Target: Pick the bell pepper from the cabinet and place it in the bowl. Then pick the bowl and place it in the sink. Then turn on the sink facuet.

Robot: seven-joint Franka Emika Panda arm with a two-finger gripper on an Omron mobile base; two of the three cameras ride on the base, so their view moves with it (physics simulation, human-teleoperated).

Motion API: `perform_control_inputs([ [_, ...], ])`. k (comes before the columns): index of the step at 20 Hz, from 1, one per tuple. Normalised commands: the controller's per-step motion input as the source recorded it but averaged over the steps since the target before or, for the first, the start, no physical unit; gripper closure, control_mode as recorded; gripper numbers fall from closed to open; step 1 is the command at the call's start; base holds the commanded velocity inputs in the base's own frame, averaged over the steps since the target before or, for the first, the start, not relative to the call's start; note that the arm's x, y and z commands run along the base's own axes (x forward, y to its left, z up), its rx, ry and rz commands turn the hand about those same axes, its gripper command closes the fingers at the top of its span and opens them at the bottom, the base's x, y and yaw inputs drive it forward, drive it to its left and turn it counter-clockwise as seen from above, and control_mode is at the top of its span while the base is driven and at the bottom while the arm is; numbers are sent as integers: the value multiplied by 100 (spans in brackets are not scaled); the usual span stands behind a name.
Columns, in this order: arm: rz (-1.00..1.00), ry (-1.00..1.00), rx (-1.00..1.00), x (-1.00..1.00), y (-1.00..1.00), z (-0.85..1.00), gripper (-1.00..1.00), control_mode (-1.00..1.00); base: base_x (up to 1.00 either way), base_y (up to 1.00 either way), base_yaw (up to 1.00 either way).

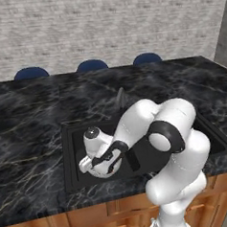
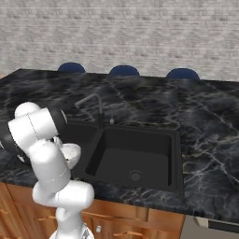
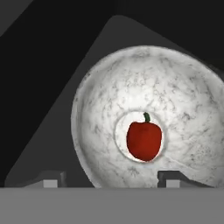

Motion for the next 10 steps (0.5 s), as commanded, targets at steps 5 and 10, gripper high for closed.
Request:
perform_control_inputs([
  [5,-13,-7,3,-23,0,100,-100,-100,0,0,0],
  [10,-15,0,11,-10,-7,100,-100,-100,0,0,0],
])
